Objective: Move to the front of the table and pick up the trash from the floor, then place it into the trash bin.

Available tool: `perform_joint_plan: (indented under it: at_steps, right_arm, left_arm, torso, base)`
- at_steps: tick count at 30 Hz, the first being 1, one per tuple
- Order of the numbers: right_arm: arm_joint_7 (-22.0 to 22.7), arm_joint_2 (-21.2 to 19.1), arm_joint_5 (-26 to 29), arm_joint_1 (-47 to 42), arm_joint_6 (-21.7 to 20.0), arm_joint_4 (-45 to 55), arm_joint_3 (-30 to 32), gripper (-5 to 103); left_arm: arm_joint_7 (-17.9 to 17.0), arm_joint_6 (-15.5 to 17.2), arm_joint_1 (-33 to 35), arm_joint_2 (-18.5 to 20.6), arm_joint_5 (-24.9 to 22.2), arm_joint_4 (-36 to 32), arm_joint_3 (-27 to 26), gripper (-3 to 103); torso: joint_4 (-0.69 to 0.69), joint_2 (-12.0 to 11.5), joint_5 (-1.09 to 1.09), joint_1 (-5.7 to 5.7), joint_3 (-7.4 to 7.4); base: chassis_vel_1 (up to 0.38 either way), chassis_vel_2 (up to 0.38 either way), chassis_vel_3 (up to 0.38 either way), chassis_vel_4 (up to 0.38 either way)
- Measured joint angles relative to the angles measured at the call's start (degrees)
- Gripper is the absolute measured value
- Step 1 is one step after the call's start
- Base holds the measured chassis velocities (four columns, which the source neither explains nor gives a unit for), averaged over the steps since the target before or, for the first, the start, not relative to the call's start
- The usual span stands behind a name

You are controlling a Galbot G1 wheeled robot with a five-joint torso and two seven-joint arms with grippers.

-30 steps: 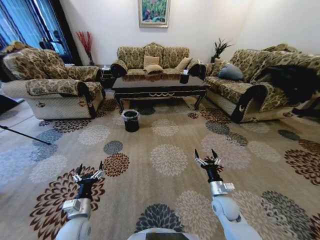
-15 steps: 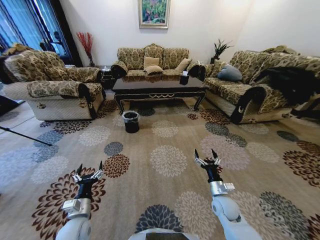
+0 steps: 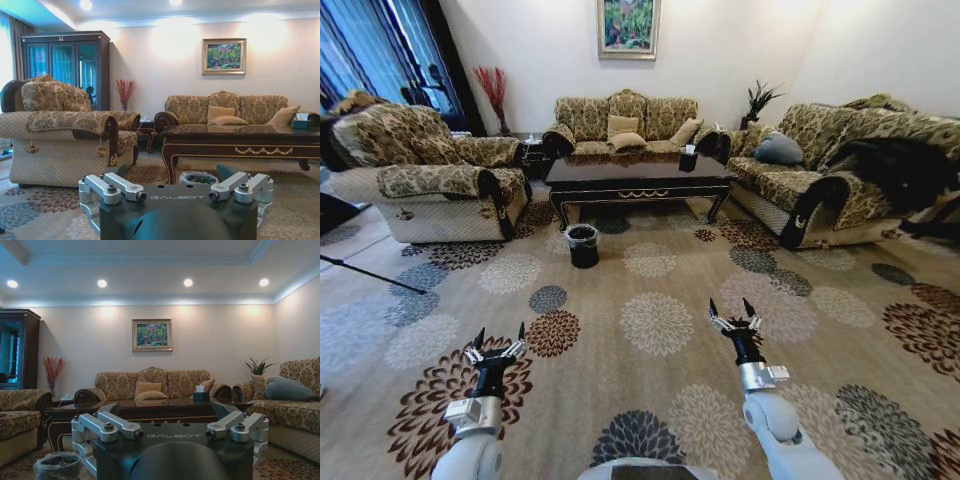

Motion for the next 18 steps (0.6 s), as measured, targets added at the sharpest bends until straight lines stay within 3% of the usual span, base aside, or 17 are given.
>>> perform_joint_plan:
  at_steps: [18]
  right_arm:
    - [0.0,0.0,0.0,0.0,0.0,0.0,0.0,100]
  left_arm:
    - [0.0,0.0,0.0,0.0,0.0,0.0,0.0,100]
  torso:
    - [0.0,4.5,0.0,1.82,2.65]
  base:
    - [0.0,0.0,0.0,0.0]
